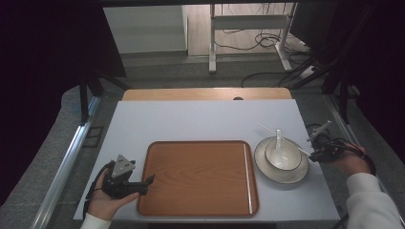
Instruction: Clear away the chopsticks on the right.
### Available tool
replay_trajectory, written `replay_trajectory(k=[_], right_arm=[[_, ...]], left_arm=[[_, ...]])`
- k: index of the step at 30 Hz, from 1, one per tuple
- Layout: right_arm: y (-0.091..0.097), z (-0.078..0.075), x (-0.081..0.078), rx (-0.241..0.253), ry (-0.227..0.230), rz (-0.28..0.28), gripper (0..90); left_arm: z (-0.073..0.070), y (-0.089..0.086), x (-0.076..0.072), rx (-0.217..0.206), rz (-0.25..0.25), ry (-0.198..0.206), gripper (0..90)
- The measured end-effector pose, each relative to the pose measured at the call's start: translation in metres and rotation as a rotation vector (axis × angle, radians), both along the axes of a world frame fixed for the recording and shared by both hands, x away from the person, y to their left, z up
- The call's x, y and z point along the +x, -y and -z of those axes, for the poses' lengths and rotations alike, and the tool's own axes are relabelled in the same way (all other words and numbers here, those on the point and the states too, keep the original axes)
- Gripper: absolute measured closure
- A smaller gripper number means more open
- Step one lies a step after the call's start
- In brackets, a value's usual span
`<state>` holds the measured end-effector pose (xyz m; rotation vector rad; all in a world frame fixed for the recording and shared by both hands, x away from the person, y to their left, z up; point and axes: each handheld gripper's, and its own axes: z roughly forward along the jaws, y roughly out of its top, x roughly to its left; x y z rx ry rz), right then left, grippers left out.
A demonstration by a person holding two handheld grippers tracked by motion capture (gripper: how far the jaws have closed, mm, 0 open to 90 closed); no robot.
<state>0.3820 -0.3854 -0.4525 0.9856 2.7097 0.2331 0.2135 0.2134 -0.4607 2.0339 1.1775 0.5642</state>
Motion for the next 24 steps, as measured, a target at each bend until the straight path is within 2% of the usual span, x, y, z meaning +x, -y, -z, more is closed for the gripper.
replay_trajectory(k=[7, 9, 10, 11, 12, 13, 17, 19, 20, 24], right_arm=[[0.003, -0.018, -0.005, 0.033, 0.036, 0.076, 83.9], [0.006, -0.03, -0.01, 0.093, 0.061, 0.112, 83.9], [0.006, -0.03, -0.01, 0.093, 0.061, 0.112, 83.9], [0.007, -0.036, -0.013, 0.116, 0.079, 0.122, 83.9], [0.009, -0.044, -0.017, 0.139, 0.115, 0.147, 83.9], [0.009, -0.044, -0.017, 0.139, 0.115, 0.147, 83.9], [0.006, -0.065, -0.036, 0.236, 0.189, 0.167, 83.9], [0.002, -0.07, -0.043, 0.257, 0.218, 0.18, 83.9], [-0.001, -0.072, -0.049, 0.269, 0.236, 0.204, 83.9], [-0.01, -0.072, -0.058, 0.282, 0.255, 0.245, 83.9]], left_arm=[[-0.001, 0.0, 0.0, 0.0, -0.001, 0.002, 17.9], [-0.001, -0.001, 0.0, -0.002, -0.005, 0.002, 17.9], [-0.001, -0.001, 0.0, -0.002, -0.005, 0.002, 17.9], [-0.001, -0.001, 0.0, -0.003, -0.006, 0.003, 17.9], [-0.001, -0.002, 0.0, -0.003, -0.006, 0.005, 18.0], [-0.002, -0.002, -0.001, -0.004, -0.006, 0.005, 18.0], [-0.003, -0.002, -0.001, -0.005, -0.008, 0.007, 18.0], [-0.003, -0.002, -0.001, -0.004, -0.008, 0.007, 18.0], [-0.003, -0.002, -0.001, -0.003, -0.008, 0.008, 18.0], [-0.003, -0.003, 0.0, -0.006, -0.013, 0.006, 18.0]])
